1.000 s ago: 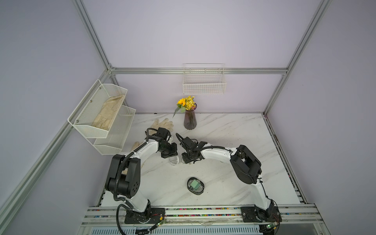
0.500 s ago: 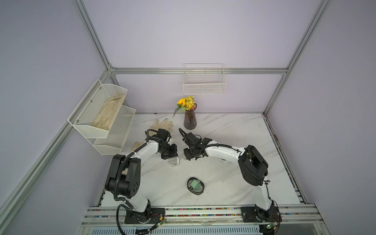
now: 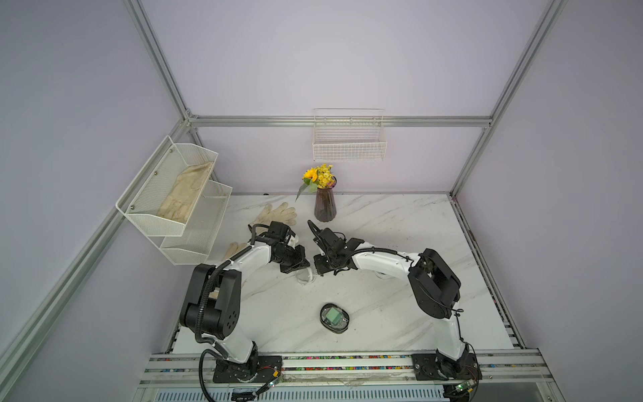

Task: Pack away charging kits
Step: Place the charging cable in the storage bag.

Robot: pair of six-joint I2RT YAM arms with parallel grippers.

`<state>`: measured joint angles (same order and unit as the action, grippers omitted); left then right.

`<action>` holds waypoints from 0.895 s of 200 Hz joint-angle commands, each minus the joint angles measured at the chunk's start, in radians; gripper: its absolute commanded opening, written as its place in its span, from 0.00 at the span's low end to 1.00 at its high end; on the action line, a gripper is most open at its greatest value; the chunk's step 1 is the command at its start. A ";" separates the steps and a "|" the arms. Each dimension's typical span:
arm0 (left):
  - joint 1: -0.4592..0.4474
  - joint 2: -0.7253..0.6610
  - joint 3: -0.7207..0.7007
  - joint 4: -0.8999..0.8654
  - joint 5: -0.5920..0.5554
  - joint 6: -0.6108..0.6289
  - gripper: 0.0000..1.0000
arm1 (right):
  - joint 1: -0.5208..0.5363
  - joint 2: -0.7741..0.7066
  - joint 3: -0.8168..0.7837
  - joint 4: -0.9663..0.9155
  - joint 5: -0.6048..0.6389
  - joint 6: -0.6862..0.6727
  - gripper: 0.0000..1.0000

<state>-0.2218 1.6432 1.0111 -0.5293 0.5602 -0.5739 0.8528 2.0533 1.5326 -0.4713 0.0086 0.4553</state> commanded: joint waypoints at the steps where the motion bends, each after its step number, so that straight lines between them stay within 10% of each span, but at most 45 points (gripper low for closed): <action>1: 0.006 -0.029 -0.060 0.102 0.097 -0.055 0.06 | 0.000 0.021 0.000 0.045 -0.012 0.013 0.00; 76: 0.006 -0.080 -0.202 0.413 0.196 -0.197 0.06 | 0.004 0.032 -0.026 0.096 -0.104 0.051 0.00; 179: 0.007 -0.106 -0.246 0.412 0.131 -0.185 0.06 | 0.003 0.058 -0.074 0.088 -0.080 0.079 0.00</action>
<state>-0.2169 1.5707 0.8028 -0.1616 0.7025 -0.7494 0.8536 2.1098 1.4803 -0.3809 -0.0967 0.5148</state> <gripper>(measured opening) 0.062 0.071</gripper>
